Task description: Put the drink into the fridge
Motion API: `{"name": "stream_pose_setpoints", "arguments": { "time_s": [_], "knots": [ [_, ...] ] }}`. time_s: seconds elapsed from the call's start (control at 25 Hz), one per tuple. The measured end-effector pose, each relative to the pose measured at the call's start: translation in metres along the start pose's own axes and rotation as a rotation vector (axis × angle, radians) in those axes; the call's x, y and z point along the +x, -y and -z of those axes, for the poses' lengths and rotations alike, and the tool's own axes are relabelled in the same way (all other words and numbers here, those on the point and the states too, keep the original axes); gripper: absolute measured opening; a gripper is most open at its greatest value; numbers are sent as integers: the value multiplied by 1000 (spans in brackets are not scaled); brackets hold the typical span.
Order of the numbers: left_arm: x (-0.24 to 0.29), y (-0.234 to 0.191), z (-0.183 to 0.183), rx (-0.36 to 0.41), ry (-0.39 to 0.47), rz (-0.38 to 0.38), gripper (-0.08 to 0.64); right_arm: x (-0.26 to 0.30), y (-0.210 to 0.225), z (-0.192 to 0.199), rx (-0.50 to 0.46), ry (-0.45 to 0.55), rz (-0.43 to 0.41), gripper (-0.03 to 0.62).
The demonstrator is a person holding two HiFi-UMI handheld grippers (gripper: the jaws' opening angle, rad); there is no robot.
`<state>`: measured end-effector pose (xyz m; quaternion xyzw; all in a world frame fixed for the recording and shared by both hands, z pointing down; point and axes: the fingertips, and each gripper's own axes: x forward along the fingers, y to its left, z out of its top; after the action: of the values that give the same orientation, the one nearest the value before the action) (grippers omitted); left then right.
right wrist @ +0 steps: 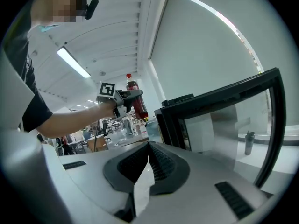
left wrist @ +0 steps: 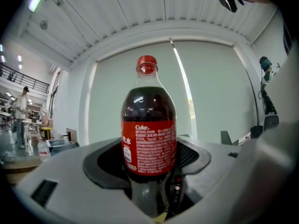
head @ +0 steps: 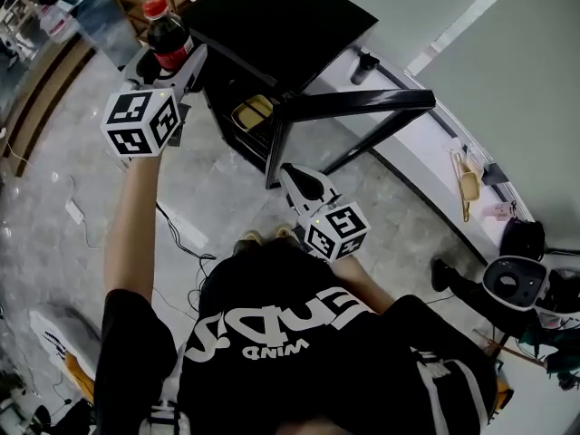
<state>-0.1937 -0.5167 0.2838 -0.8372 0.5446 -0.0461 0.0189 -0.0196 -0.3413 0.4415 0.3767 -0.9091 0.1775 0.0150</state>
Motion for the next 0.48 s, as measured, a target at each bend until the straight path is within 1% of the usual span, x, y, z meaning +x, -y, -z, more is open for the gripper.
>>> {"name": "stream_pose_setpoints", "arguments": {
  "time_s": [0.16,0.36,0.48],
  "knots": [
    [-19,-3,30,-21,1,-23,313,4,-9,11,-6,-24,-33,25],
    [-34,-2,83,-45,-19,-27,314,14,-13,35,-9,-52,-43,25],
    [-39,1,116,-75,-16,-28,313,17,-14,52,-17,-51,-45,25]
  ]
}}
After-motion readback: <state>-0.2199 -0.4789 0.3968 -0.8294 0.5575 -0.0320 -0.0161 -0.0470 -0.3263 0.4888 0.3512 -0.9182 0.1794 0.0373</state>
